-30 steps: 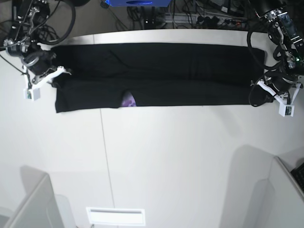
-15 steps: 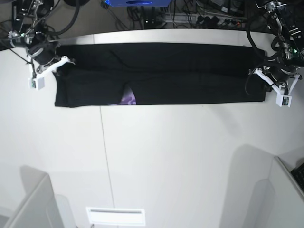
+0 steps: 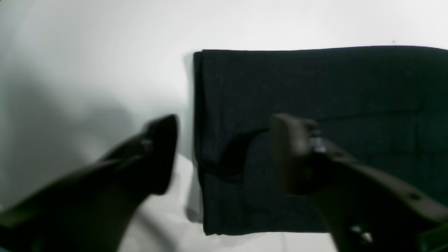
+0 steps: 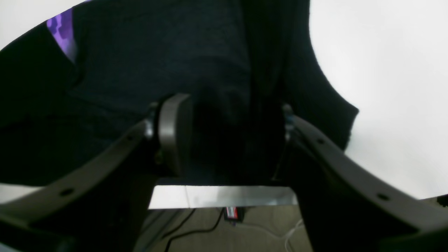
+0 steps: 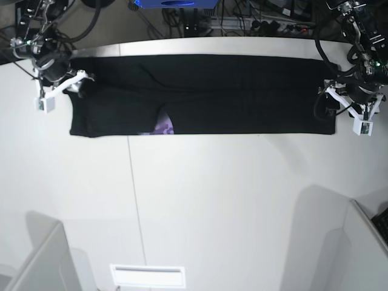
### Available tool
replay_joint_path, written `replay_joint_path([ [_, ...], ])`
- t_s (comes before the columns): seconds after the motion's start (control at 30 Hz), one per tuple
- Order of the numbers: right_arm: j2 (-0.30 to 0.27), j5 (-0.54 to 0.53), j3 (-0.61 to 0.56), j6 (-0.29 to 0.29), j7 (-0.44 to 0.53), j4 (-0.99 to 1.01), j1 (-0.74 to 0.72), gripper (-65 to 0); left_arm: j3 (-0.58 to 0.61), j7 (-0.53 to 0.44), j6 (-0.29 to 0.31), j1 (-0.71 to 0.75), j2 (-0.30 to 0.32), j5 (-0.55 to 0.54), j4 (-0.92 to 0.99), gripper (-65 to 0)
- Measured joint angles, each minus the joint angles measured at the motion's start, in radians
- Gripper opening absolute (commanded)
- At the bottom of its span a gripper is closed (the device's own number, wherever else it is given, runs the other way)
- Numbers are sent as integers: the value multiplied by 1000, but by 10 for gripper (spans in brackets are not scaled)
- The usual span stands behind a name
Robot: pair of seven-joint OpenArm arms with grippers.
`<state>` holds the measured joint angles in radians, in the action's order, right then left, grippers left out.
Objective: Fold the T-shirt properly
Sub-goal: 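Raise both grippers off the folded strip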
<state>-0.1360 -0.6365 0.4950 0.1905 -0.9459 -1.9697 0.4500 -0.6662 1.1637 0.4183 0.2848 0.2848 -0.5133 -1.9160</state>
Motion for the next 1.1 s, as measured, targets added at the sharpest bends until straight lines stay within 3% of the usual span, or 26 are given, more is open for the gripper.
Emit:
replay_joint_path([
  [0.1, -13, 2, 30, 0, 60, 0, -4, -383, -47, 0, -8, -5, 3, 11, -1, -207],
  [0.17, -35, 2, 19, 0, 72, 0, -9, -441, -50, 0, -6, -7, 3, 10, -1, -283],
  [0.2, -45, 10, -5, 0, 90, 0, -20, -495, -39, 0, -7, -16, -2, 11, 1, -354],
  [0.27, -73, 1, -73, 5, 141, 15, -53, -650, -13, -5, -6, -44, -15, 11, 10, -555],
  [0.3, -84, -11, -104, 11, 158, 32, -69, -650, -7, -9, -6, -55, -26, 6, 20, -650],
  [0.53, -108, 6, -134, 0, 175, 304, -217, -650, 0, -12, -10, -122, -65, 14, 213, -650],
  [0.7, -95, 158, -135, 5, 171, 447, -286, -650, 0, -129, -14, -124, -63, 28, 326, -650],
  [0.97, -93, 174, -140, 4, 216, 462, -281, -650, 0, -129, -14, -121, -63, 72, 349, -650],
  [1.1, -93, 179, -142, 5, 219, 284, -203, -650, 0, -133, -14, -102, -65, 67, 323, -650],
])
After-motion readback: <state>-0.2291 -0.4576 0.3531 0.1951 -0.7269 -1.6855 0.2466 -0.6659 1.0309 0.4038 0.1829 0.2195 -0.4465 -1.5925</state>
